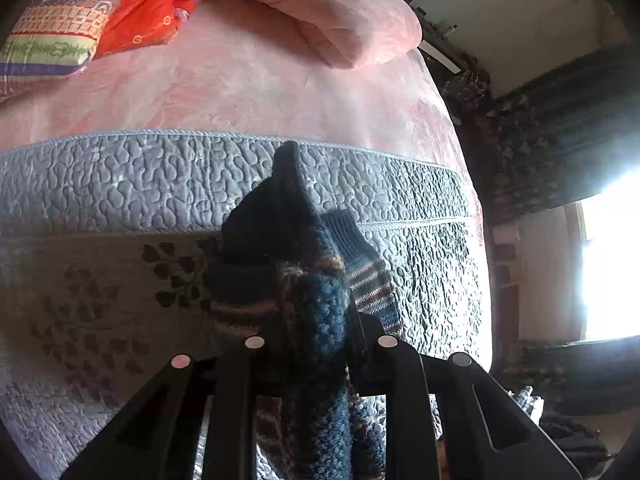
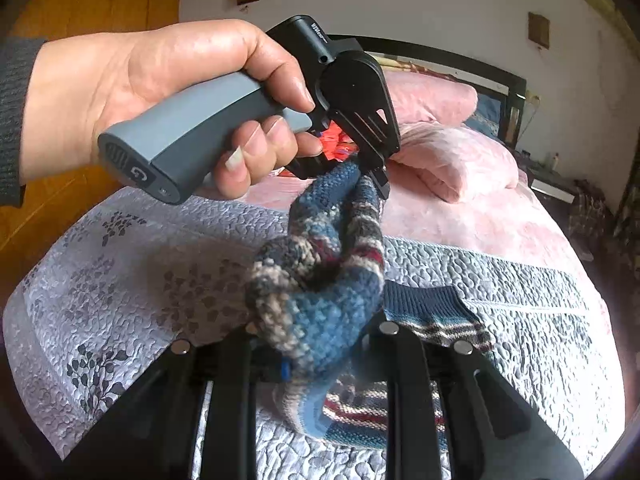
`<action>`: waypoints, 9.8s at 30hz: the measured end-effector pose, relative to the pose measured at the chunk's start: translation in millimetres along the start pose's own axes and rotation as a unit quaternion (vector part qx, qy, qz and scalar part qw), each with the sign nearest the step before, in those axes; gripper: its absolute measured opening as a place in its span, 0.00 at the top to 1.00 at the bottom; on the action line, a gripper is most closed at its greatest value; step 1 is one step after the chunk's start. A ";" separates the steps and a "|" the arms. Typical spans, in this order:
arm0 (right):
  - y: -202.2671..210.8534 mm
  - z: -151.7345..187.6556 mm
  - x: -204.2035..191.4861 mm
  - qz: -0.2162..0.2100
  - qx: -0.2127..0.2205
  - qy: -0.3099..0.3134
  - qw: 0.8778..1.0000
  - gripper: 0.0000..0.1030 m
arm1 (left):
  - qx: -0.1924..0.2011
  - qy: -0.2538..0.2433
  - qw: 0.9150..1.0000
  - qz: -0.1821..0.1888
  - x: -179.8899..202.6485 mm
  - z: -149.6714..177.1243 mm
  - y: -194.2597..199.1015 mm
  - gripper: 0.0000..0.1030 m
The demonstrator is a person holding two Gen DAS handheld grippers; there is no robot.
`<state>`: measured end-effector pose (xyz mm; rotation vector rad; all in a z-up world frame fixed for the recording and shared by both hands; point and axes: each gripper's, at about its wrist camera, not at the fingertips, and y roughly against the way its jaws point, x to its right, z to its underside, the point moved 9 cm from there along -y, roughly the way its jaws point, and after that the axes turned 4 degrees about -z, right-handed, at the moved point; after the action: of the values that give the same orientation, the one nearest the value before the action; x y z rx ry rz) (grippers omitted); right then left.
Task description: Fold small clothes
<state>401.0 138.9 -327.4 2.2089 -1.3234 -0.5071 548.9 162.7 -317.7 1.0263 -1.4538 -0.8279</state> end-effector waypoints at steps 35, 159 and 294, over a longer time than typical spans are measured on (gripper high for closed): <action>-15.8 97.4 150.7 -0.007 -0.012 -0.134 0.991 0.81 | -0.021 -0.047 0.996 -0.071 101.3 9.4 -154.5 0.81; -56.6 153.9 294.1 -0.313 -0.229 -0.337 0.858 0.84 | -0.123 -0.050 0.971 0.198 65.3 170.4 -168.7 0.58; -65.2 214.8 67.4 -0.291 -0.311 -0.316 0.848 0.90 | -0.011 0.079 0.959 0.270 -97.7 386.8 -35.5 0.24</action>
<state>358.3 54.4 -541.8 1.8755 -0.5402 -1.7373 171.8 219.8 -439.9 0.6108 -1.4812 -0.3558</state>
